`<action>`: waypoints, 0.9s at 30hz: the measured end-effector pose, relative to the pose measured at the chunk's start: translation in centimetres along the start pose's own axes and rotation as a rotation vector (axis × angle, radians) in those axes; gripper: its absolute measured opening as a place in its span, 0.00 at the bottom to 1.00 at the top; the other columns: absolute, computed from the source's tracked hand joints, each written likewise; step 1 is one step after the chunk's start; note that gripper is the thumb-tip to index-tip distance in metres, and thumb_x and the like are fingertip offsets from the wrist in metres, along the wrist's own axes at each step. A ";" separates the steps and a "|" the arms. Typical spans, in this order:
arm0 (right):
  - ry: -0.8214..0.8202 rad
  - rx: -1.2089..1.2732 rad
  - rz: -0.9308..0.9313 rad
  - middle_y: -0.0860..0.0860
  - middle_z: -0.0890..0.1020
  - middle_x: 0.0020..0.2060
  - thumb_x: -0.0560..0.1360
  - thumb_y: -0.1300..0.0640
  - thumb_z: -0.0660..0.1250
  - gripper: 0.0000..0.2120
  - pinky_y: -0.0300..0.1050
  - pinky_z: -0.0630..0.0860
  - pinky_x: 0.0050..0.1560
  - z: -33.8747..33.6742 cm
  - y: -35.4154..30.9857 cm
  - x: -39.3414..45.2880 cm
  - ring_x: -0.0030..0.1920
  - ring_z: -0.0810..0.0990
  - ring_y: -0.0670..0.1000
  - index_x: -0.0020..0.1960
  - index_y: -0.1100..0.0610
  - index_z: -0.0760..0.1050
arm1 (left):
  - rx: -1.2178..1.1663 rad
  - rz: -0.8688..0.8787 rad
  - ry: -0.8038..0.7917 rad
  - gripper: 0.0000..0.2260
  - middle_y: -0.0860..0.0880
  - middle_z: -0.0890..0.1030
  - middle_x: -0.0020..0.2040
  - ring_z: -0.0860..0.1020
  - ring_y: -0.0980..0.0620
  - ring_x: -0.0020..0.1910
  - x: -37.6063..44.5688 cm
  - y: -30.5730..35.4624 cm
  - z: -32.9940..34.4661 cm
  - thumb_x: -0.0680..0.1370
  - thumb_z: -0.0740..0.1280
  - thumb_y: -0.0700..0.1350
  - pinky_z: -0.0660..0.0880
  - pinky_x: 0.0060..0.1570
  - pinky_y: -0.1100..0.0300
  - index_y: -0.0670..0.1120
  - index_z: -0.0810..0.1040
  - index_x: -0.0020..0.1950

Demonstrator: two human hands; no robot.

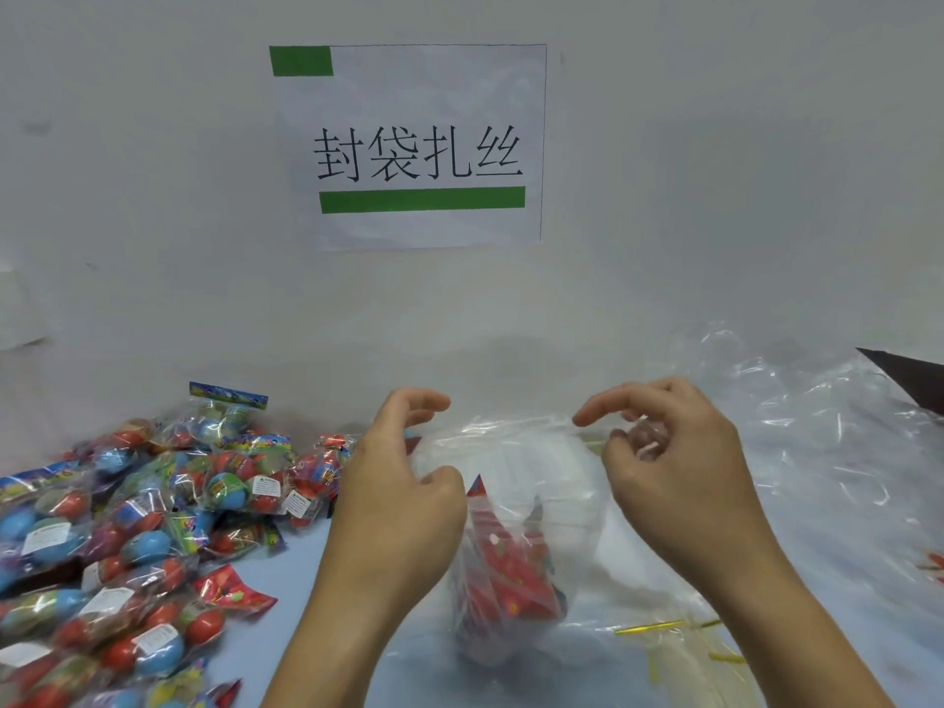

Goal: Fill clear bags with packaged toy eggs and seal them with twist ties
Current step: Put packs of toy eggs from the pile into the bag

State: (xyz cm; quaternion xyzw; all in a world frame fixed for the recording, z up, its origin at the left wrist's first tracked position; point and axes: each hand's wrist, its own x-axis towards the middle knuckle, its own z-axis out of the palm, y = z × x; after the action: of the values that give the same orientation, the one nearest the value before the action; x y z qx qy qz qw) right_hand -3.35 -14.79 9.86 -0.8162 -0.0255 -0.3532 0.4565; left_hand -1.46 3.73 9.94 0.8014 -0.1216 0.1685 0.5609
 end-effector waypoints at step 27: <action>0.044 -0.167 -0.271 0.40 0.81 0.38 0.70 0.60 0.64 0.13 0.27 0.72 0.44 -1.3 -3.6 0.0 0.44 0.79 0.41 0.39 0.47 0.84 | -0.251 0.008 -0.096 0.16 0.51 0.83 0.49 0.82 0.54 0.48 0.1 -0.3 0.1 0.78 0.64 0.31 0.81 0.39 0.60 0.52 0.79 0.52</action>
State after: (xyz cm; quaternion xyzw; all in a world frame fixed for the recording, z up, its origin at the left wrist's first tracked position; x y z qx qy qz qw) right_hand -5.37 -13.64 12.93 -0.8324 -0.0962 -0.4302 0.3358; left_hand -1.24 3.76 9.72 0.7316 -0.1717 0.1158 0.6495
